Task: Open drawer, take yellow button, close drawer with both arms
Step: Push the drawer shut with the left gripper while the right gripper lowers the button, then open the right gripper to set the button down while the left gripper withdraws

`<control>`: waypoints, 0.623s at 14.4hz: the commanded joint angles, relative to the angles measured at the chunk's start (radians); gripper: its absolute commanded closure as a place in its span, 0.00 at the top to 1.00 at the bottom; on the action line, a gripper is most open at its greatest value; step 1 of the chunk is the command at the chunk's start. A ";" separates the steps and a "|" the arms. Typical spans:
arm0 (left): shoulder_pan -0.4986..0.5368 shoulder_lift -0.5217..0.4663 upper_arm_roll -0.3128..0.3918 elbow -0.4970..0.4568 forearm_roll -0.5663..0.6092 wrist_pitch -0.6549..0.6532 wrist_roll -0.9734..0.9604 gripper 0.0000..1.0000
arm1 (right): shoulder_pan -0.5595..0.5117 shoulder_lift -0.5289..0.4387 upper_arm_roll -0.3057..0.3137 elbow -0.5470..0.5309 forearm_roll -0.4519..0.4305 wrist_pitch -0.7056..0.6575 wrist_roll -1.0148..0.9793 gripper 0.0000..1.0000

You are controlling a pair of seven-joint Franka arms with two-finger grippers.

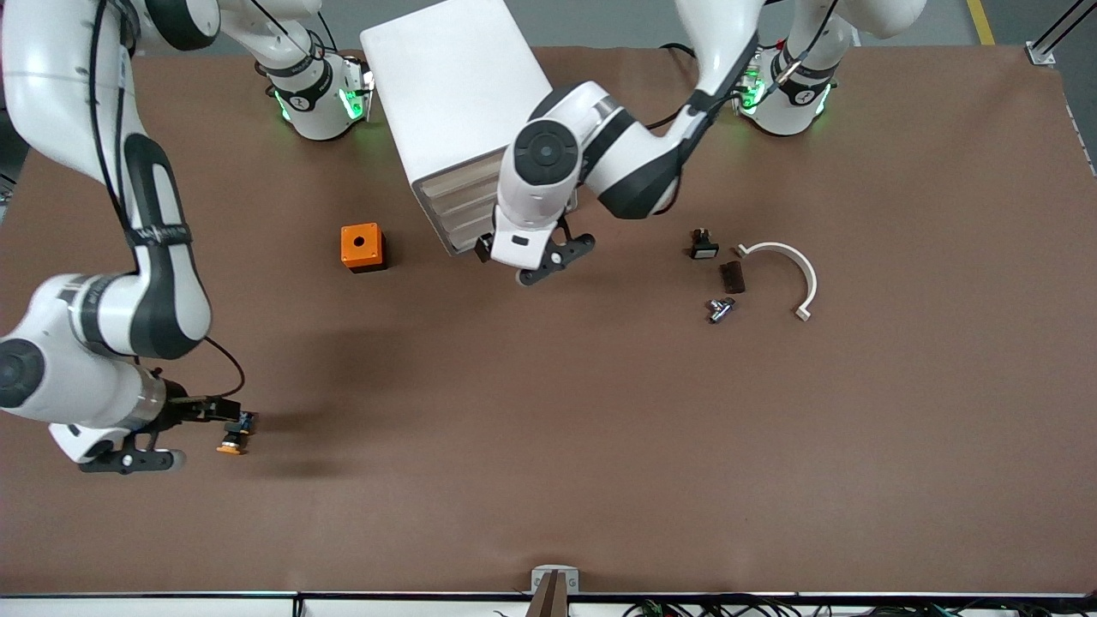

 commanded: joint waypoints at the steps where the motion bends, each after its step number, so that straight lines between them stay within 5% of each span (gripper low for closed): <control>1: 0.096 -0.129 -0.001 -0.025 0.024 -0.035 0.097 0.99 | -0.002 -0.134 0.003 -0.039 -0.008 -0.115 0.006 1.00; 9: 0.252 -0.316 -0.001 -0.025 0.246 -0.349 0.359 0.99 | 0.028 -0.367 0.003 -0.063 -0.007 -0.350 0.010 1.00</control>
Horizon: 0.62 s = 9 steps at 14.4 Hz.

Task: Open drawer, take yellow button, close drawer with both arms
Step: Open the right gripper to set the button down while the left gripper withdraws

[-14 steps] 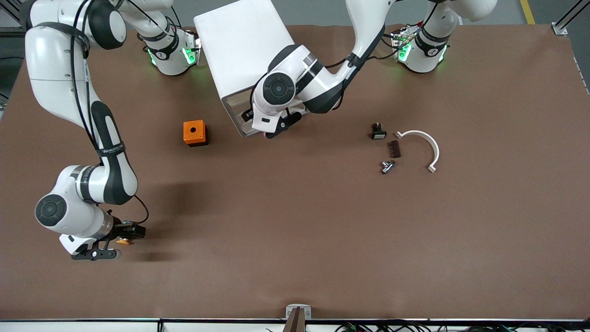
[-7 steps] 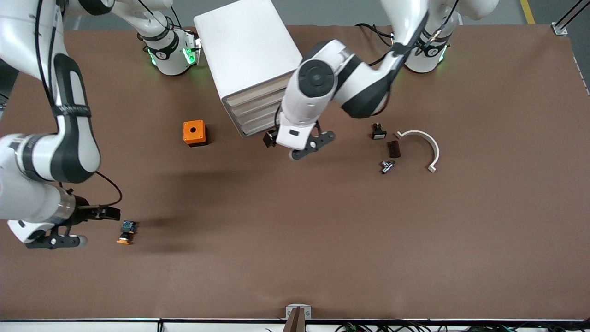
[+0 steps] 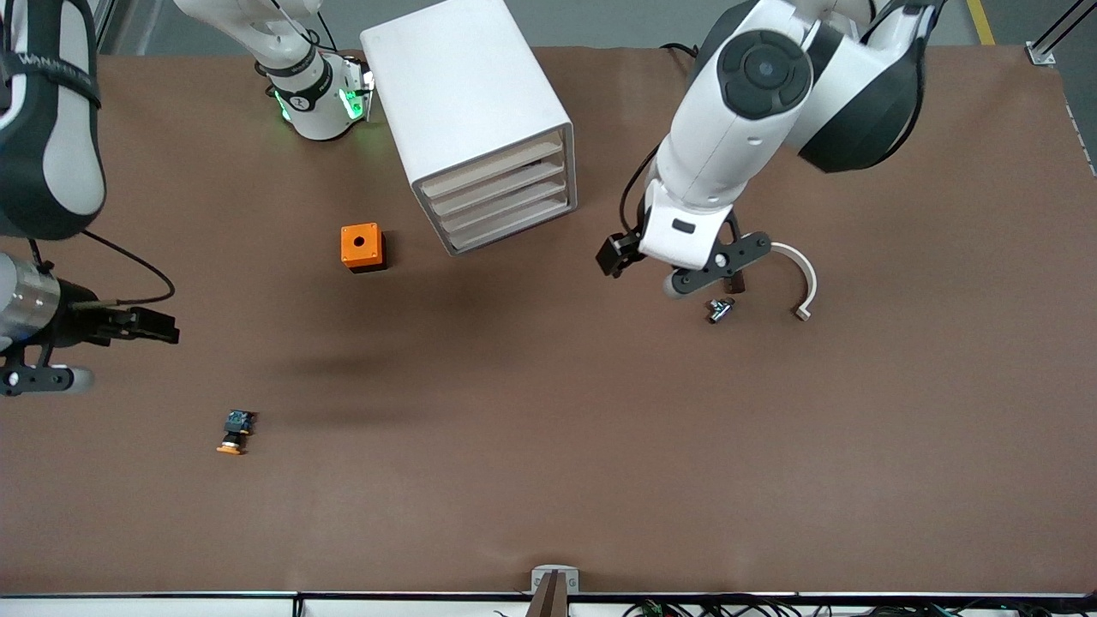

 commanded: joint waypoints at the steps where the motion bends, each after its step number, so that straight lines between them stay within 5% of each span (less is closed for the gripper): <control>1: 0.081 -0.087 -0.007 -0.027 0.036 -0.125 0.193 0.99 | 0.016 -0.086 0.002 -0.056 -0.009 -0.029 0.028 1.00; 9: 0.357 -0.180 -0.007 -0.039 0.039 -0.286 0.622 0.99 | 0.014 -0.089 0.002 -0.055 -0.016 -0.020 0.032 1.00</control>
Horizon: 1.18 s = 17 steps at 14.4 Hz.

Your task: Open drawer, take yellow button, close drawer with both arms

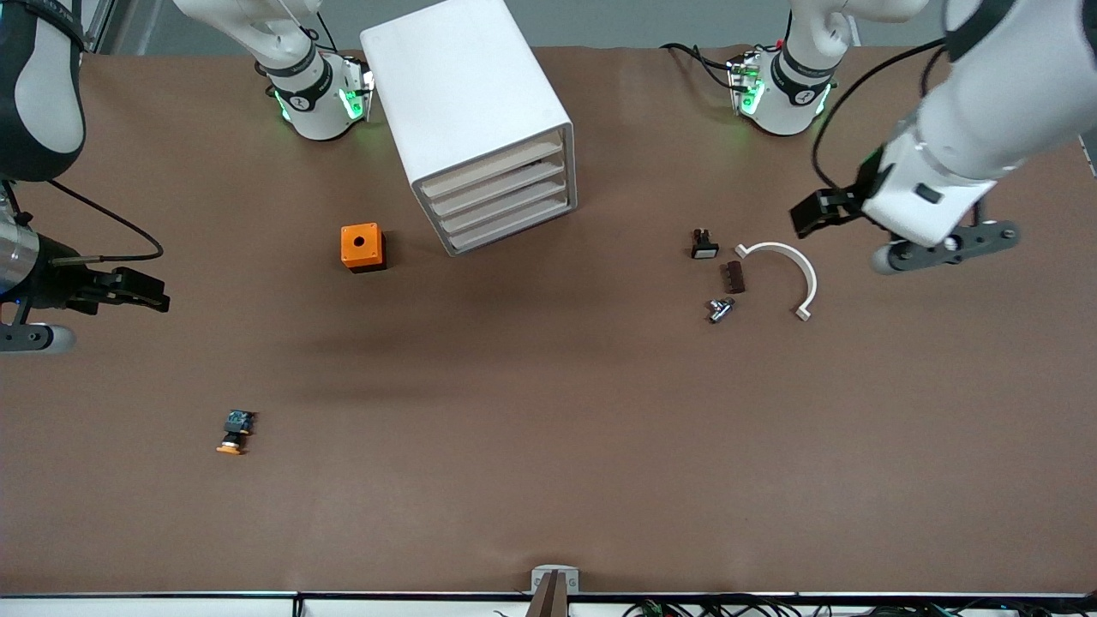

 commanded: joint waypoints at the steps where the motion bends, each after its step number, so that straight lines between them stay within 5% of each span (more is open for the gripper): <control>1: 0.069 -0.037 -0.011 -0.030 0.014 -0.006 0.101 0.99 | 0.004 -0.015 0.003 -0.009 -0.017 0.006 0.020 1.00; 9: 0.247 -0.132 -0.022 -0.164 0.033 -0.003 0.368 0.99 | -0.009 -0.039 -0.009 0.017 -0.020 -0.077 0.019 1.00; 15: 0.333 -0.284 -0.063 -0.456 0.033 0.229 0.428 1.00 | -0.012 -0.085 -0.049 0.005 -0.014 -0.103 0.020 1.00; 17: 0.333 -0.295 -0.065 -0.484 0.033 0.276 0.428 1.00 | -0.016 -0.105 -0.049 -0.009 -0.014 -0.111 0.020 1.00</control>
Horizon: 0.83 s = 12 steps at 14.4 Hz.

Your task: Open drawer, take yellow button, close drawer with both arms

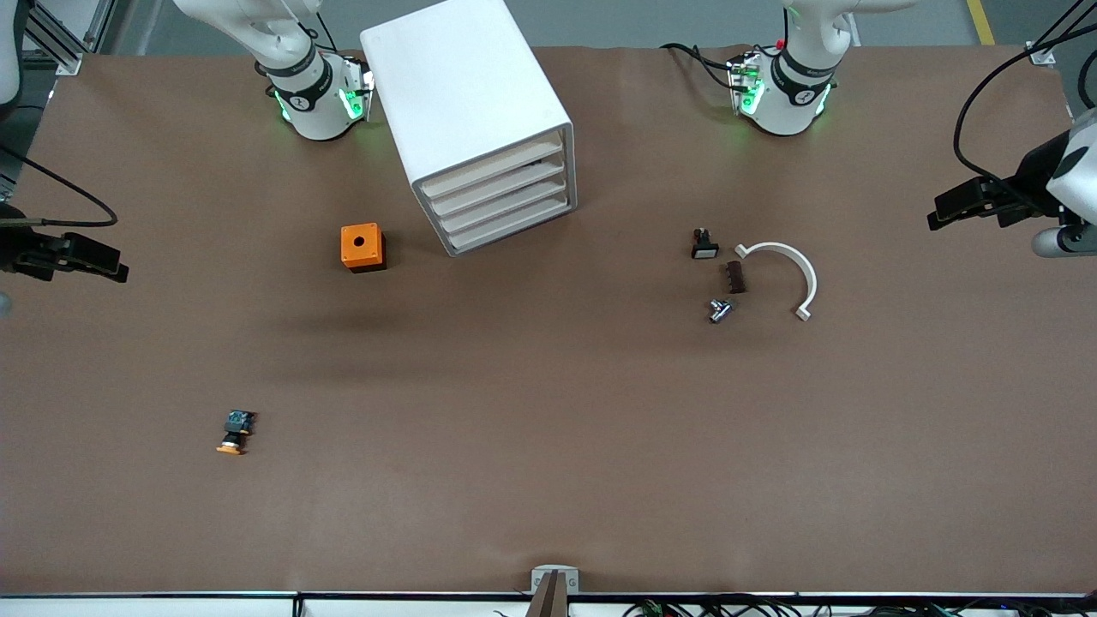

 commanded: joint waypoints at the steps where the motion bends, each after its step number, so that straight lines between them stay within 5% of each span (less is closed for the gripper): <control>1: 0.016 -0.065 -0.022 -0.087 0.022 0.086 0.015 1.00 | -0.009 -0.053 0.008 -0.048 -0.011 -0.005 0.012 1.00; 12: 0.002 0.061 -0.022 0.110 0.023 0.143 0.018 1.00 | -0.015 -0.187 0.006 -0.167 -0.011 0.000 0.010 1.00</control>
